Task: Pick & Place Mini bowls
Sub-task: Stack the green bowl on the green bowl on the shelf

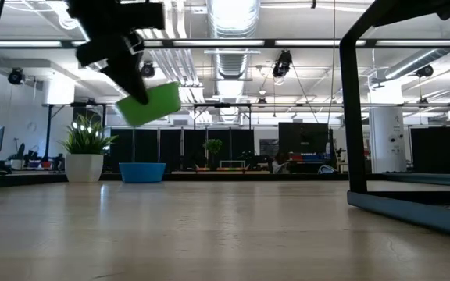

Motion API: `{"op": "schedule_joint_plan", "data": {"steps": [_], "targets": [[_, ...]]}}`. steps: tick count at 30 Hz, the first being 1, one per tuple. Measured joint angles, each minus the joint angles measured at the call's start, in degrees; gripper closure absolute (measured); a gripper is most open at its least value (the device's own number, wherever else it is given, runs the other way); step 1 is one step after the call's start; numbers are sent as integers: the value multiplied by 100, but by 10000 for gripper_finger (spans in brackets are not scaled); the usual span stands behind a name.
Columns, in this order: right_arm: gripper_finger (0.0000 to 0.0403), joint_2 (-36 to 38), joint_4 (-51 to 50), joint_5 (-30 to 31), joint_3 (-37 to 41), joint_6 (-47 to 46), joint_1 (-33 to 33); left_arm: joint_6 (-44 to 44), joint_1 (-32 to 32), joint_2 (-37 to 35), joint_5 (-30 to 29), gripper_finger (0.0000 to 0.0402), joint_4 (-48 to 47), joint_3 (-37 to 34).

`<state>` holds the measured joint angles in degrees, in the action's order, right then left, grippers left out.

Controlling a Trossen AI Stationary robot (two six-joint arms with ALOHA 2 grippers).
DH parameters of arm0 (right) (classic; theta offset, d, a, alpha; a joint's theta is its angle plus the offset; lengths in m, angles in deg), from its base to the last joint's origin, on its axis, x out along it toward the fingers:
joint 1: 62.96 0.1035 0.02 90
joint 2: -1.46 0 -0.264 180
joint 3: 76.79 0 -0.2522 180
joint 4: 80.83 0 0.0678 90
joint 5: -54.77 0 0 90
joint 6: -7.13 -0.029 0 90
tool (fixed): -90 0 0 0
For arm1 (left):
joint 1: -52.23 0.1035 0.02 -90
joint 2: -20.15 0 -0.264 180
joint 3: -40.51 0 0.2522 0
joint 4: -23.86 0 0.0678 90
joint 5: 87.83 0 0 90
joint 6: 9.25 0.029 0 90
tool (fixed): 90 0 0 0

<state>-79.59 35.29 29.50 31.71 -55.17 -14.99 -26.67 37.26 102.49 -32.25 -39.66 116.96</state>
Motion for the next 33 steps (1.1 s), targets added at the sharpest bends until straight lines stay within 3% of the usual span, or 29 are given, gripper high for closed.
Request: {"op": "schedule_joint_plan", "data": {"steps": [15,23,33], "targets": [[270,0,1176,1348,0,1816,-808,5060,-35,786,-1886,401,3119,4],[243,0,1727,1344,0,2311,-1338,6409,-75,1025,-2255,401,3762,2],[260,0,2009,997,0,2651,-1648,8141,-90,1514,-2443,401,4287,15]]}}
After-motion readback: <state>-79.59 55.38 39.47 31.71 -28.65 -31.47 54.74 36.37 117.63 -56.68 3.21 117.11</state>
